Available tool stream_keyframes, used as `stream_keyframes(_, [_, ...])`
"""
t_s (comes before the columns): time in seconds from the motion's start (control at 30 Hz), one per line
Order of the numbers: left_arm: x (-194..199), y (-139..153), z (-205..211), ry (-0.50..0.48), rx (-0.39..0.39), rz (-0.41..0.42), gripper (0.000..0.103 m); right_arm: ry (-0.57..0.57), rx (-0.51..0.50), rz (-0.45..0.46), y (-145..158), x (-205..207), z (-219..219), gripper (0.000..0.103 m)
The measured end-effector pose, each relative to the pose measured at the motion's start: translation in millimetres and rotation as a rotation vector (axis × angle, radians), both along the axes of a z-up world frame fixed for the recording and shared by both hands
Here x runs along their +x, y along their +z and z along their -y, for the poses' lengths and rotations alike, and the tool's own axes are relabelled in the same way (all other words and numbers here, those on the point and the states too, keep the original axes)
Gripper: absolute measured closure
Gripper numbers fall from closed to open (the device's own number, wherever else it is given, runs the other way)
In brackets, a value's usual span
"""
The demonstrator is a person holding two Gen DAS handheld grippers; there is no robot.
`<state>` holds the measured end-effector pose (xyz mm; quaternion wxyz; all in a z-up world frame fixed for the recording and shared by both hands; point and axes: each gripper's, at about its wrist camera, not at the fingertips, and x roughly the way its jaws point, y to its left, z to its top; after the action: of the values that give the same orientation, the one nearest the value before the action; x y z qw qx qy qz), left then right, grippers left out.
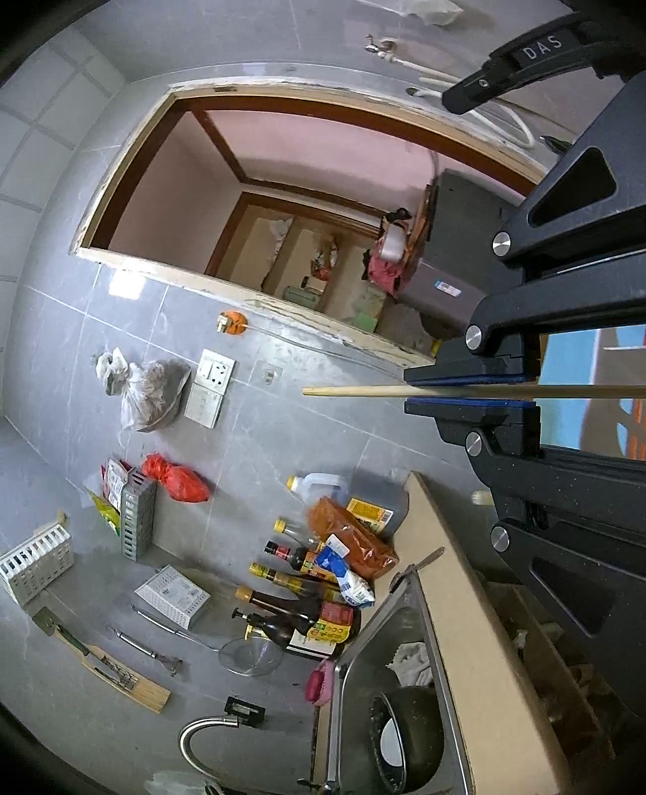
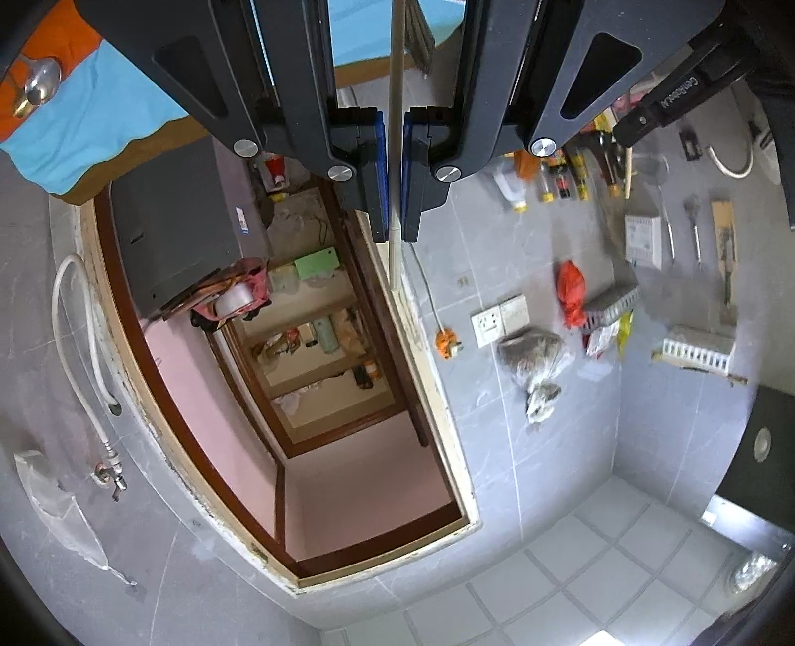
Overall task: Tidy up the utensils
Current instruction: 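Open the left tool over the caddy while the right tool drops its chopstick in, then withdraw both open tools from the caddy back over the remaining utensils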
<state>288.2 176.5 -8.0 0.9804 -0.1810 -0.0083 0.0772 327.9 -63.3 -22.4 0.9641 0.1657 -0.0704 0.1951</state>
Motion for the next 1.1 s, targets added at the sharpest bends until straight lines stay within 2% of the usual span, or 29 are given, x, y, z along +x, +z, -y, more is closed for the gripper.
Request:
stream_keyframes(0.2, [-2,-14,8,-0.019,0.037,-0.032,0.1,0.026,-0.028,-0.006,-8,-3,-6,0.1])
stream_keyframes(0.53, [-7,-19,5,-0.095,0.033,-0.137,0.097,0.077,-0.085,-0.068,-10,-6,-7,0.098])
stream_keyframes(0.6, [-8,-18,7,-0.109,0.036,-0.158,0.092,0.083,-0.086,-0.083,-8,-6,-5,0.096])
stream_keyframes(0.67, [-9,-17,8,-0.119,0.037,-0.169,0.08,0.089,-0.091,-0.093,-6,-6,-3,0.094])
stream_keyframes(0.73, [-10,-14,11,-0.126,0.033,-0.178,0.074,0.097,-0.095,-0.108,-3,-5,0,0.09])
stream_keyframes(0.8, [-13,-9,14,-0.127,0.036,-0.191,0.068,0.106,-0.095,-0.123,0,-5,4,0.081])
stream_keyframes(0.9, [-17,-1,19,-0.127,0.037,-0.204,0.05,0.116,-0.095,-0.142,7,-5,12,0.079])
stream_keyframes(0.93, [-19,2,21,-0.126,0.037,-0.204,0.04,0.119,-0.097,-0.149,10,-6,16,0.078])
stream_keyframes(0.97, [-22,6,23,-0.123,0.036,-0.204,0.031,0.117,-0.099,-0.153,12,-6,18,0.075])
stream_keyframes(1.03, [-26,13,27,-0.114,0.036,-0.205,0.021,0.115,-0.109,-0.163,17,-9,27,0.066])
stream_keyframes(1.1, [-30,21,35,-0.095,0.044,-0.209,0.012,0.113,-0.111,-0.177,22,-11,38,0.049])
